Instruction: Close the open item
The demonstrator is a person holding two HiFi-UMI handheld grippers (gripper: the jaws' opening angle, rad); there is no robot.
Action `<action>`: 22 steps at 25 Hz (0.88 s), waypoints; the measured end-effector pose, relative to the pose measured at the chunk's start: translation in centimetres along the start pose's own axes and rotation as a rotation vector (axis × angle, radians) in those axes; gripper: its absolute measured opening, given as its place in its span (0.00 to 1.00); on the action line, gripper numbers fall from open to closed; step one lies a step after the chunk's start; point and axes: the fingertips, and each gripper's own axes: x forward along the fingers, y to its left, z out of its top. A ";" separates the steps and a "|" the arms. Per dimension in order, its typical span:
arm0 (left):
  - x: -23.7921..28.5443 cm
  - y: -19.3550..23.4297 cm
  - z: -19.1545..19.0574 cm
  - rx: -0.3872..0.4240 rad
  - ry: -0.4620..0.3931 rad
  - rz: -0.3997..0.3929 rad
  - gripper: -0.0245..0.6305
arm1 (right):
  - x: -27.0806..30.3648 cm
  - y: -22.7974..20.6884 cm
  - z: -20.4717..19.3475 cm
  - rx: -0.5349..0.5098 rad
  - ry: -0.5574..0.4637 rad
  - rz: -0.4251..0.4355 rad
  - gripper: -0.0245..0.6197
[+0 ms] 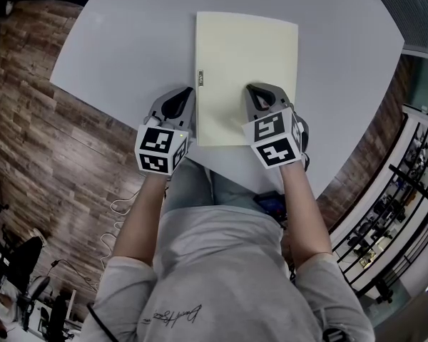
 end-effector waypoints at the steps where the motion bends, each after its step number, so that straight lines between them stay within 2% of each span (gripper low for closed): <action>1: 0.0 0.0 0.0 -0.001 0.001 0.001 0.05 | -0.2 0.0 0.1 -0.006 -0.006 -0.010 0.06; 8: 0.0 0.0 -0.1 -0.004 0.004 -0.002 0.05 | -0.7 0.0 0.1 -0.096 -0.015 -0.076 0.06; 22: -0.1 0.0 0.0 0.006 0.016 0.000 0.05 | -0.9 -0.3 0.2 -0.019 -0.072 -0.055 0.06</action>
